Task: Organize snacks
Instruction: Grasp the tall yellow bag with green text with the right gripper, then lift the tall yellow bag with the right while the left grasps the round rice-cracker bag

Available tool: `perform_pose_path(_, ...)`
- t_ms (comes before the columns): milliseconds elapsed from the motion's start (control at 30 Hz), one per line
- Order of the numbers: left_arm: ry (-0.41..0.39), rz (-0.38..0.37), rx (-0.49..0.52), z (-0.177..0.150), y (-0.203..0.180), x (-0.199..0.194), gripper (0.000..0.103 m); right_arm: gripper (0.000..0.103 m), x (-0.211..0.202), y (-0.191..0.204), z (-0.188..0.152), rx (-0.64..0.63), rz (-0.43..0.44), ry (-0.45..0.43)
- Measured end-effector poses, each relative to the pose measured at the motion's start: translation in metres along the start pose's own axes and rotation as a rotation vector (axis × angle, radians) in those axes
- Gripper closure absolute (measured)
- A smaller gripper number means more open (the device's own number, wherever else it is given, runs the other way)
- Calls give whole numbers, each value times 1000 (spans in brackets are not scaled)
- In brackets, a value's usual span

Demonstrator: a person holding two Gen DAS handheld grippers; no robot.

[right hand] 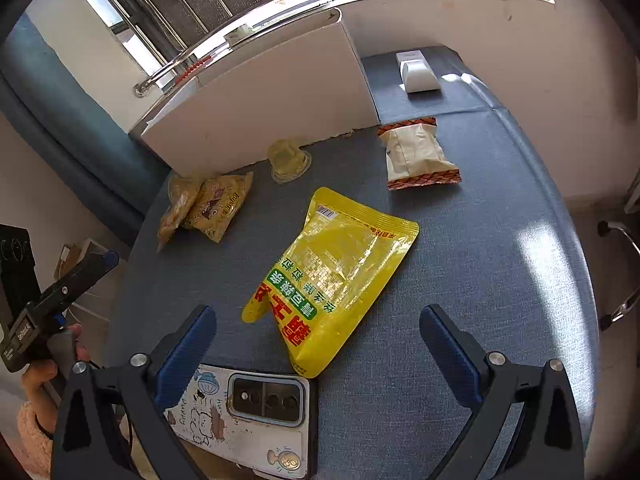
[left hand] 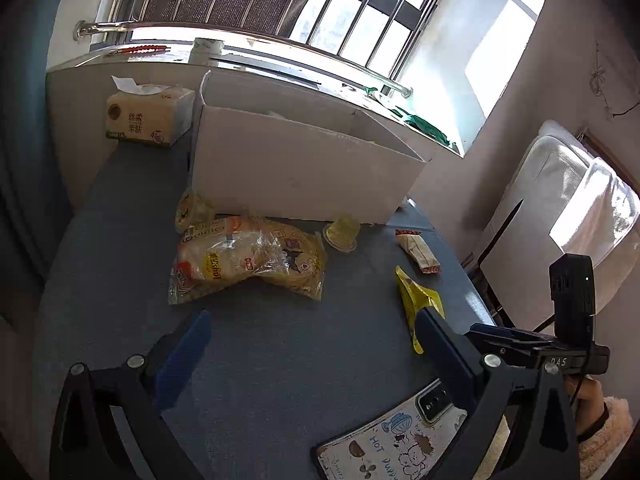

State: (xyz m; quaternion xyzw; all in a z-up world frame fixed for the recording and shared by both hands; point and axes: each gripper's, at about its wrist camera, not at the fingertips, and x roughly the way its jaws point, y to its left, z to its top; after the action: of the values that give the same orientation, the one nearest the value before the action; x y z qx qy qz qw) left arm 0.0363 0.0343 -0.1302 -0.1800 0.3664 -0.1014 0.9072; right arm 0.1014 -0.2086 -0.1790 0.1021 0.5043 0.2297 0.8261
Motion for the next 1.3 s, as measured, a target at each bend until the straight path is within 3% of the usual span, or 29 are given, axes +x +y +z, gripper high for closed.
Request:
perform_pose_path(167, 0, 5, 55, -4, -15, 2, 0, 0, 12, -11, -3, 93, -27, 43)
perform_pose_path(267, -5, -9, 62, -2, -17, 2, 0, 0, 15, -8, 7, 119, 30, 32)
perform_pose_path(467, 15, -12, 41, -7, -6, 3, 0, 0, 30, 4, 20, 116, -19, 45)
perform_pose_path(600, 26, -21, 3, -9, 2, 5, 0, 0, 47, 21, 32, 11, -83, 97)
perform_pose_path(733, 16, -15, 7, -9, 4, 2, 0, 0, 58, 39, 38, -71, -42, 143)
perform_pose_path(933, 24, 1, -10, -11, 12, 2, 0, 0, 69, 62, 31, -231, -169, 172)
perform_pose_path(1000, 30, 11, -14, -11, 14, 4, 0, 13, 68, 66, 30, -270, -211, 158)
perform_pose_path(1033, 33, 13, -12, -12, 15, 4, 0, 61, 64, 70, 29, -317, -252, 134)
perform_pose_path(1067, 41, 16, -8, -12, 16, 6, 0, 71, 60, 67, 30, -297, -197, 134)
perform_pose_path(1100, 49, 25, -2, -12, 16, 9, 0, 71, 59, 61, 31, -241, -131, 152)
perform_pose_path(1200, 67, 52, 35, -10, 19, 16, 0, 72, 50, 58, 28, -258, -144, 123)
perform_pose_path(1300, 78, 78, 55, -1, 28, 24, 0, 72, 32, 52, 27, -194, -49, 92)
